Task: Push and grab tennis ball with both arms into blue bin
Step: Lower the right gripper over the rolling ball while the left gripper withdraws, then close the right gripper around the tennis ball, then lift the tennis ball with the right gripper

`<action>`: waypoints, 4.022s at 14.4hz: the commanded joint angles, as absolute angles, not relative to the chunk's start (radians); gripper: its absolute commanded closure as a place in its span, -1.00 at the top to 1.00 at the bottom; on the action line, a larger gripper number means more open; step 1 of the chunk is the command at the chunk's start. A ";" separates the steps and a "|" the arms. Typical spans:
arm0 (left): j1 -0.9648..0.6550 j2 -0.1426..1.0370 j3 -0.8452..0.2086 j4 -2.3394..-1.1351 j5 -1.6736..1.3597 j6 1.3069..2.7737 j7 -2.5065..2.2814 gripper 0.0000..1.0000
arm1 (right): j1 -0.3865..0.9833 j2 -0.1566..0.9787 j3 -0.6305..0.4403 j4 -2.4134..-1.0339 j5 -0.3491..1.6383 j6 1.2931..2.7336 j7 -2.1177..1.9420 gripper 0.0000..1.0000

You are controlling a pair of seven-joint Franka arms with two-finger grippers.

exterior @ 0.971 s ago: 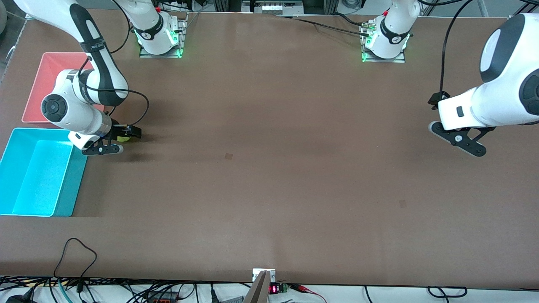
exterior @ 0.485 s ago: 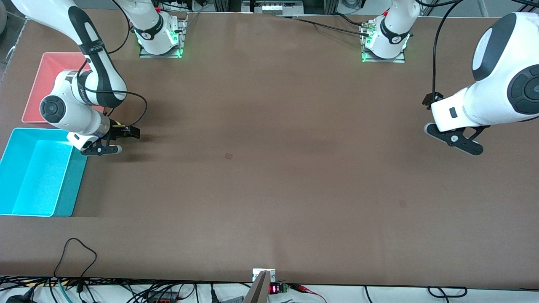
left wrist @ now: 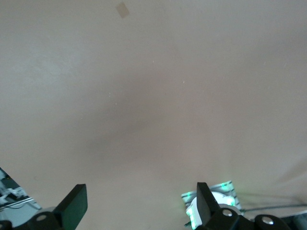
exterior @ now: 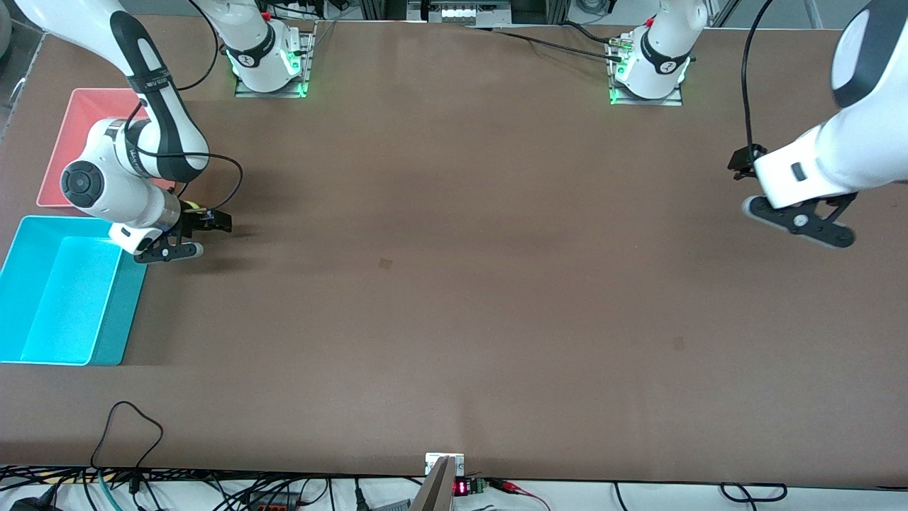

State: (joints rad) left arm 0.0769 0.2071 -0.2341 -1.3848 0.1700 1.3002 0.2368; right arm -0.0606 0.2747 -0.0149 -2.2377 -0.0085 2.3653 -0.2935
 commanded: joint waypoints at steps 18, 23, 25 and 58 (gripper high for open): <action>-0.034 -0.034 -0.035 -1.660 0.000 1.625 -0.118 1.00 | -0.187 0.225 -0.006 -2.246 -0.164 2.316 -1.390 1.00; -0.029 -0.018 -0.044 -1.626 -0.002 1.555 -0.107 1.00 | -0.215 0.227 -0.006 -2.304 -0.163 2.373 -1.401 1.00; -0.023 -0.018 -0.038 -1.624 -0.002 1.557 -0.095 1.00 | -0.221 0.229 -0.006 -2.348 -0.163 2.442 -1.401 1.00; -0.025 -0.014 -0.046 -1.606 0.021 1.548 0.025 1.00 | -0.252 0.296 -0.006 -2.370 -0.164 2.554 -1.404 -0.22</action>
